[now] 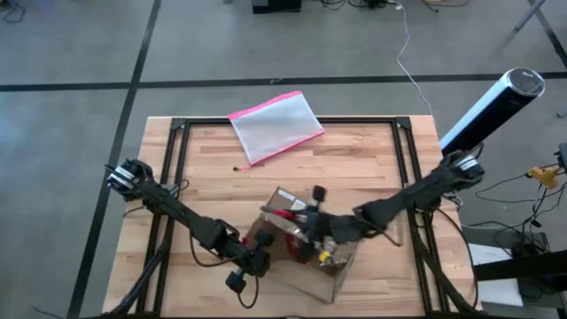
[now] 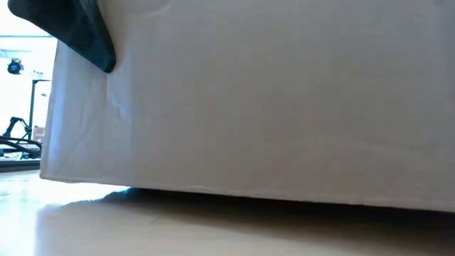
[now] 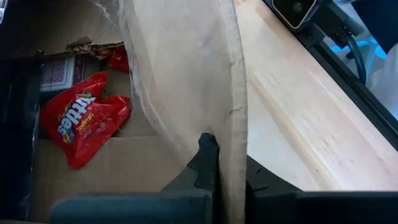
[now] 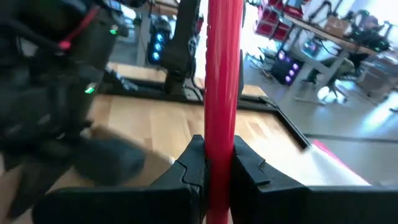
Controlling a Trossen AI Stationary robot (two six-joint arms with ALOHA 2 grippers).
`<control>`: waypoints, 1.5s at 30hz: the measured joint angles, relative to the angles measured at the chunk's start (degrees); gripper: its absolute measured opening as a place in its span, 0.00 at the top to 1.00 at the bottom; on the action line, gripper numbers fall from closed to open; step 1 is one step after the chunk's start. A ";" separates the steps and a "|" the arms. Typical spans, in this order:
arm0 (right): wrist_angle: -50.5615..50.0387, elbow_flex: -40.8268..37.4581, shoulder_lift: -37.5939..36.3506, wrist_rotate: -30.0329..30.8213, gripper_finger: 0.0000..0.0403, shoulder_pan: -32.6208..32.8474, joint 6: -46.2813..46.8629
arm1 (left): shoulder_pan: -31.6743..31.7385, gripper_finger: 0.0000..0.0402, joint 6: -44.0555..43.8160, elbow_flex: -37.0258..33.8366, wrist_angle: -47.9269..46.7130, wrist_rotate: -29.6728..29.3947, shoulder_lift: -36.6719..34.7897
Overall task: Unpack boxes
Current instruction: Open the cardboard box using the box cutter
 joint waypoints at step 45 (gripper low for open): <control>-71.52 -2.62 -9.59 -6.34 0.51 -4.72 66.64 | 0.17 0.89 -2.12 -0.11 -1.23 -6.44 0.02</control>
